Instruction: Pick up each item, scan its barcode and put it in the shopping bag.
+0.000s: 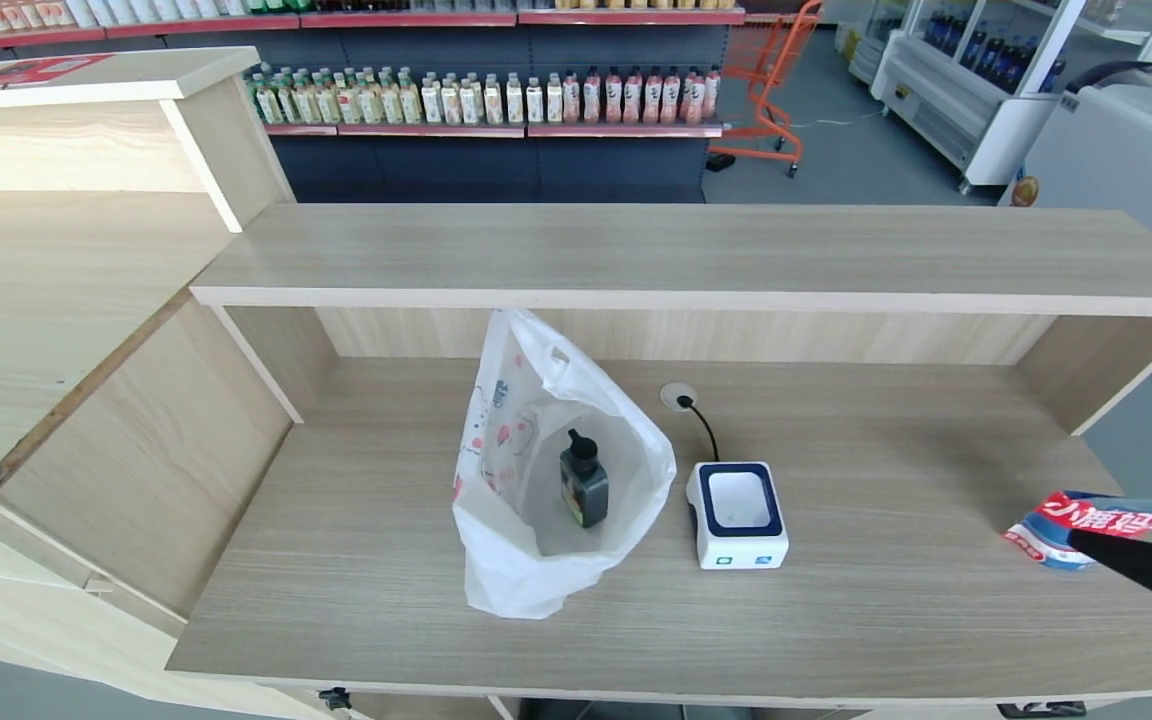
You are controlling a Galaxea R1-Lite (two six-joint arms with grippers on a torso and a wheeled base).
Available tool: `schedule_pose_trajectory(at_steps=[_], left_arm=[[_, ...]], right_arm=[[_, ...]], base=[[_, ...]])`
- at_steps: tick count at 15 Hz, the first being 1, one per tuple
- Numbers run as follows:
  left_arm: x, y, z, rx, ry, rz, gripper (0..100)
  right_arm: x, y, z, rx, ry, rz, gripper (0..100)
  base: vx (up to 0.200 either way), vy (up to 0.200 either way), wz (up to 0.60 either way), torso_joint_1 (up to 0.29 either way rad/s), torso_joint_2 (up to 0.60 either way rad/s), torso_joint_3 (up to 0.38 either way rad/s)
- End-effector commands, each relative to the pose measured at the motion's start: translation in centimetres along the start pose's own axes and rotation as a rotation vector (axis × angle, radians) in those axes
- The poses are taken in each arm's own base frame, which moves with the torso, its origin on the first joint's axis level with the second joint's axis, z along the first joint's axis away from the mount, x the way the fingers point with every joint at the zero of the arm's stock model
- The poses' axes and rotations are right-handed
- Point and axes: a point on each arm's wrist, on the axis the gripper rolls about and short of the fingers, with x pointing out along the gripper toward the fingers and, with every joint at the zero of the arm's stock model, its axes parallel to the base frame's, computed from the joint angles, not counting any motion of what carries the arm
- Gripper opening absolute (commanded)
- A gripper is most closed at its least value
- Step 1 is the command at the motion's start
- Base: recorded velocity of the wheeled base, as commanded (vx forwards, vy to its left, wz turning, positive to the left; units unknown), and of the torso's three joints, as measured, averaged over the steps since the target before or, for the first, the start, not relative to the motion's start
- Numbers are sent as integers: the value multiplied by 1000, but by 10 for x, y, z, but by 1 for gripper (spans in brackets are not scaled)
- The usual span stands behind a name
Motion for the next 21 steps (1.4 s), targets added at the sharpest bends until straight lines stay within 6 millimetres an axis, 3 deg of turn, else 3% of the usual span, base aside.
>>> schedule_pose_trajectory(at_steps=[1,14,21], left_arm=[[0,0,0,-4,0,1,100],[0,0,0,-22,0,-2,100],[0,0,0,-39,0,-2,100]], right_arm=[[1,0,1,1,1,-1,100],[0,-1,0,29,13,-9,100],[-1,0,1,29,13,-10,100]], base=[[0,-200,0,-2,2,2],[0,-200,0,2,2,2],[-171,0,0,5,4,6]])
